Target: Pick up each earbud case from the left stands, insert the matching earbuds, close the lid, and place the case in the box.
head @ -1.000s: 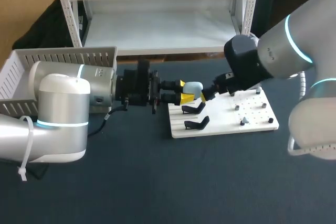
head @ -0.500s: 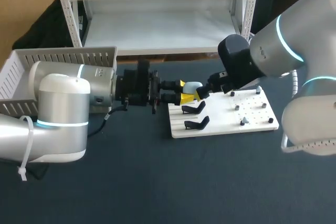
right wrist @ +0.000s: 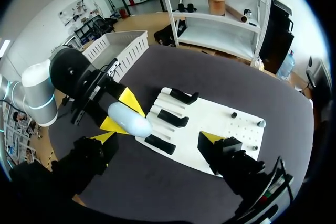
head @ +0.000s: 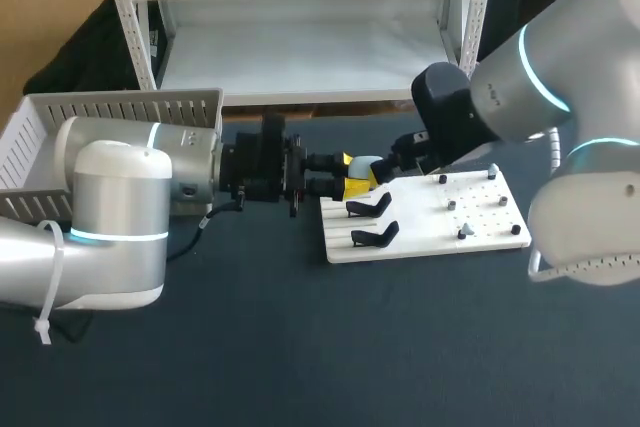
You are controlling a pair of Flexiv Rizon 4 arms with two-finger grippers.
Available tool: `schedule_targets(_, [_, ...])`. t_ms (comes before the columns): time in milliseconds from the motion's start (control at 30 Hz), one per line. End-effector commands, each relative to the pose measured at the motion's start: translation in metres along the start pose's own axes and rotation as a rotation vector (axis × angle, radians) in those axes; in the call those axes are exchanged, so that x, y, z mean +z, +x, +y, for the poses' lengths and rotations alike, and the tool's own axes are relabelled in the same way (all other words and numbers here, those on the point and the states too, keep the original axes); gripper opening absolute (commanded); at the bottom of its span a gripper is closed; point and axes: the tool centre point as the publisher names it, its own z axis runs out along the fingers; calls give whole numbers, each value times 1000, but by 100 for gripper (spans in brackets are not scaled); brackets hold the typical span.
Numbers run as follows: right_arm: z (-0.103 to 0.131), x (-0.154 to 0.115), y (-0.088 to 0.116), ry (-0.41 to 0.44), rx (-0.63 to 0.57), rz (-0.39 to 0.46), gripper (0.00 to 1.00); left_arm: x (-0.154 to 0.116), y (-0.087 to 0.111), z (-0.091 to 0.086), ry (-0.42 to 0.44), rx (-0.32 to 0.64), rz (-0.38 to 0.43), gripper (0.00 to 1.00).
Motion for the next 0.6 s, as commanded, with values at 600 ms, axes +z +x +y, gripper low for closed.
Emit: schedule_targets(600, [-4,1,-11,37,11,-14,100,0,1,-2,-6,2,-3,0])
